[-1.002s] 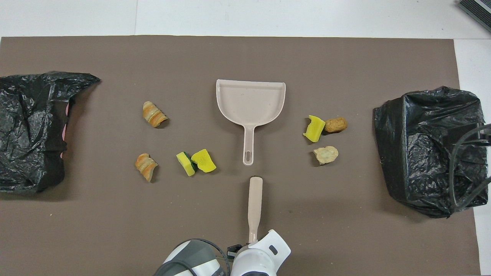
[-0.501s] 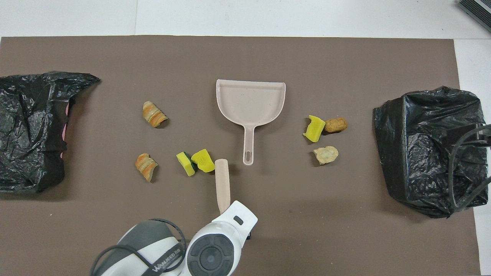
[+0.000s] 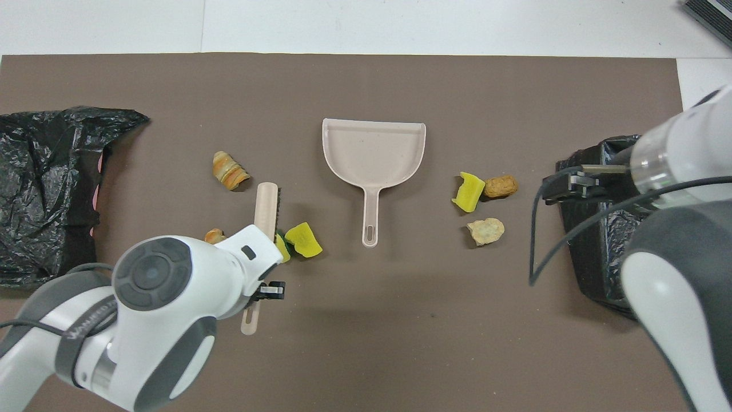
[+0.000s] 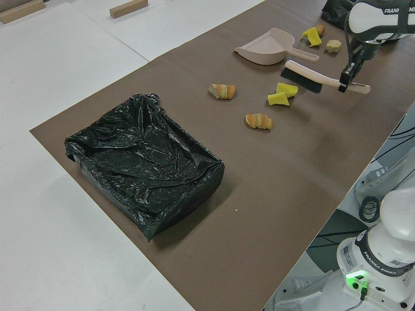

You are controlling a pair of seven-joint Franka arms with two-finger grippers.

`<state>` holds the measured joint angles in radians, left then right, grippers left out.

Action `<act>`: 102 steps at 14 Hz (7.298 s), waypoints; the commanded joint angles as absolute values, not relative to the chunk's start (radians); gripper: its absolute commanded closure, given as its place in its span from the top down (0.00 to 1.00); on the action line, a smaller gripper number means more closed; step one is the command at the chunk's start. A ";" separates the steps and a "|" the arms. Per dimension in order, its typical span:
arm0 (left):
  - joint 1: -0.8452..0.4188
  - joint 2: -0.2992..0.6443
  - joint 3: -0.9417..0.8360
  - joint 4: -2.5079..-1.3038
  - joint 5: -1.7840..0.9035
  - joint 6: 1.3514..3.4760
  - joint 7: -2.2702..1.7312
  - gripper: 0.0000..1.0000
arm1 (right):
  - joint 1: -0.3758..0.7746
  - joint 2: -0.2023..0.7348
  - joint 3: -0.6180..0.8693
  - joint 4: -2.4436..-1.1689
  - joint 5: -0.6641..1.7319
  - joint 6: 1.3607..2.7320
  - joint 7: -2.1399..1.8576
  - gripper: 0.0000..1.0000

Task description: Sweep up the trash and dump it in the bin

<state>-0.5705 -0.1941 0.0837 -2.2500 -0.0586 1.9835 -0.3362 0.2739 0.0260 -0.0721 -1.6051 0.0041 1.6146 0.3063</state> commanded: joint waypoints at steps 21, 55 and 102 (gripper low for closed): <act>-0.175 0.189 0.058 -1.996 0.040 2.139 0.507 0.00 | 0.581 0.477 -0.043 -1.628 0.118 2.118 0.506 0.91; -0.445 -0.187 0.054 -2.459 -0.006 2.131 -0.253 0.00 | 0.613 0.170 -0.034 -1.991 -0.072 1.943 -0.628 0.00; -1.006 -0.129 0.057 -2.448 -0.123 2.270 -0.867 0.00 | -0.428 -0.134 -0.014 -1.999 -0.508 1.946 -1.588 0.00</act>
<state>-0.9733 -0.1050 0.0397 -2.4172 -0.1419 2.2431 -0.8197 -0.4297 -0.1514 -0.0228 -1.9961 -0.4618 1.9076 -1.5625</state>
